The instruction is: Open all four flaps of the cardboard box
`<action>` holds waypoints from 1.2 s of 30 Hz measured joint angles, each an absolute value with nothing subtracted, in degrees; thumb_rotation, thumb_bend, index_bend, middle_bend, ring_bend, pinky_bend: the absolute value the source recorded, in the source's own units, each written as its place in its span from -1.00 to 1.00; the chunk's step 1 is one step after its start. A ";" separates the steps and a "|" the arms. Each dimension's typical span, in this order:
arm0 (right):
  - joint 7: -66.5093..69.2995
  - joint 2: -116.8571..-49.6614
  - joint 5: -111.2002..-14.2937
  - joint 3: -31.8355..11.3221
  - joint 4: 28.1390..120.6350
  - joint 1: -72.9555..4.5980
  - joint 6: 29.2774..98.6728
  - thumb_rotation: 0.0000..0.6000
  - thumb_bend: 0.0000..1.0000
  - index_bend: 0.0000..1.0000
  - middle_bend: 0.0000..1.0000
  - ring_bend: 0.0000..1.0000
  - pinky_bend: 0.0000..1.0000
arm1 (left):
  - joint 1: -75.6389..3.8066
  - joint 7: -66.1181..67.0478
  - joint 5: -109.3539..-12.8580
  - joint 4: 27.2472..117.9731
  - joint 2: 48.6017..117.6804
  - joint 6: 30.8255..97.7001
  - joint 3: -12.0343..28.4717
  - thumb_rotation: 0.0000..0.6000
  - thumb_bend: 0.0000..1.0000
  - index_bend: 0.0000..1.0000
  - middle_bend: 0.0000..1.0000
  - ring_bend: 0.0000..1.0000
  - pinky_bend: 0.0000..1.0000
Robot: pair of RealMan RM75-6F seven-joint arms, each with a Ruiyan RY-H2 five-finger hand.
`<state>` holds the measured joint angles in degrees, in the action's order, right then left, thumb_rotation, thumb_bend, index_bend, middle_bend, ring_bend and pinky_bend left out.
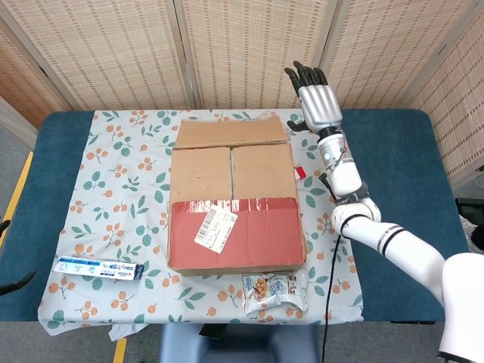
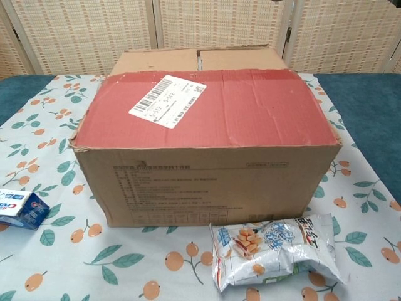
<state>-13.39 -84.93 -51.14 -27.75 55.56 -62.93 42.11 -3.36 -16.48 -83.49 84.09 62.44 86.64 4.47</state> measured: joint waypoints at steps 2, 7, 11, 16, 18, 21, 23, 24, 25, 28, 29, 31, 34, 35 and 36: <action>-12.55 -84.95 -51.39 -27.31 54.97 -62.77 42.02 1.00 -0.49 -1.00 -1.00 -1.00 -1.00 | -3.35 -16.44 -83.43 84.04 62.44 86.59 4.49 1.00 -0.57 -1.00 -1.00 -1.00 -1.00; -11.09 -82.61 -53.33 -25.86 60.40 -60.43 43.15 1.00 -0.49 -1.00 -1.00 -1.00 -1.00 | -3.30 -15.89 -83.50 84.14 62.48 86.66 4.46 1.00 -0.57 -1.00 -1.00 -1.00 -1.00; -8.94 -77.44 -54.84 -24.66 71.27 -56.92 43.80 1.00 -0.49 -1.00 -1.00 -1.00 -1.00 | -3.43 -14.92 -83.60 84.36 62.58 86.42 4.36 1.00 -0.57 -1.00 -1.00 -1.00 -1.00; -6.09 -68.02 -55.50 -23.59 86.42 -52.50 43.41 1.00 -0.49 -1.00 -1.00 -1.00 -0.97 | -3.79 -14.27 -83.45 84.56 62.67 85.77 4.41 1.00 -0.57 -1.00 -1.00 -1.00 -1.00; -4.45 -63.22 -55.61 -23.26 92.64 -50.53 42.96 1.00 -0.49 -1.00 -1.00 -1.00 -0.94 | -3.93 -13.72 -83.31 84.60 62.77 85.57 4.48 1.00 -0.57 -1.00 -1.00 -1.00 -1.00; -0.29 -56.73 -56.00 -23.01 99.60 -47.88 41.20 1.00 -0.49 -1.00 -1.00 -1.00 -0.91 | -4.25 -12.82 -83.17 84.54 63.09 85.22 4.61 1.00 -0.57 -1.00 -1.00 -1.00 -1.00; 3.78 -54.11 -56.83 -22.92 102.03 -46.25 39.40 1.00 -0.49 -1.00 -1.00 -1.00 -0.87 | -4.49 -12.78 -83.15 84.22 63.36 84.94 4.69 1.00 -0.57 -1.00 -1.00 -1.00 -1.00; 5.73 -53.39 -57.40 -22.88 102.69 -45.60 38.48 1.00 -0.49 -1.00 -1.00 -0.99 -0.85 | -4.64 -12.68 -83.04 84.04 63.51 84.66 4.73 1.00 -0.57 -1.00 -1.00 -1.00 -1.00; 7.78 -52.78 -58.07 -22.86 103.20 -44.99 37.46 1.00 -0.49 -1.00 -1.00 -0.97 -0.82 | -4.75 -12.56 -82.90 83.93 63.60 84.43 4.78 1.00 -0.57 -1.00 -1.00 -1.00 -1.00; 15.48 -51.46 -60.45 -23.06 104.18 -43.33 33.66 1.00 -0.49 -1.00 -1.00 -0.91 -0.69 | -5.09 -12.16 -82.28 83.81 63.80 83.70 4.97 1.00 -0.57 -1.00 -1.00 -1.00 -1.00; 19.01 -51.20 -61.40 -23.34 104.32 -42.78 32.04 1.00 -0.49 -1.00 -1.00 -0.90 -0.66 | -5.18 -12.05 -82.11 83.81 63.84 83.49 5.03 1.00 -0.57 -1.00 -1.00 -1.00 -1.00; 24.84 -51.05 -62.89 -24.02 104.39 -42.00 29.62 1.00 -0.49 -1.00 -1.00 -0.85 -0.58 | -5.41 -11.79 -81.83 83.84 63.89 82.99 5.11 1.00 -0.57 -1.00 -1.00 -1.00 -1.00; 35.75 -51.33 -65.67 -25.87 104.19 -40.56 25.98 1.00 -0.49 -1.00 -0.99 -0.78 -0.48 | -5.73 -11.51 -81.51 83.82 63.95 82.31 5.16 1.00 -0.57 -1.00 -1.00 -1.00 -1.00; 40.34 -51.62 -67.07 -26.76 103.98 -39.93 24.78 1.00 -0.49 -1.00 -0.98 -0.77 -0.46 | -5.79 -11.46 -81.39 83.82 63.95 82.14 5.18 1.00 -0.57 -1.00 -1.00 -1.00 -1.00; 43.74 -51.86 -68.26 -27.43 103.79 -39.45 23.94 1.00 -0.49 -1.00 -0.97 -0.77 -0.46 | -5.85 -11.43 -81.27 83.84 63.94 82.02 5.20 1.00 -0.57 -1.00 -1.00 -1.00 -1.00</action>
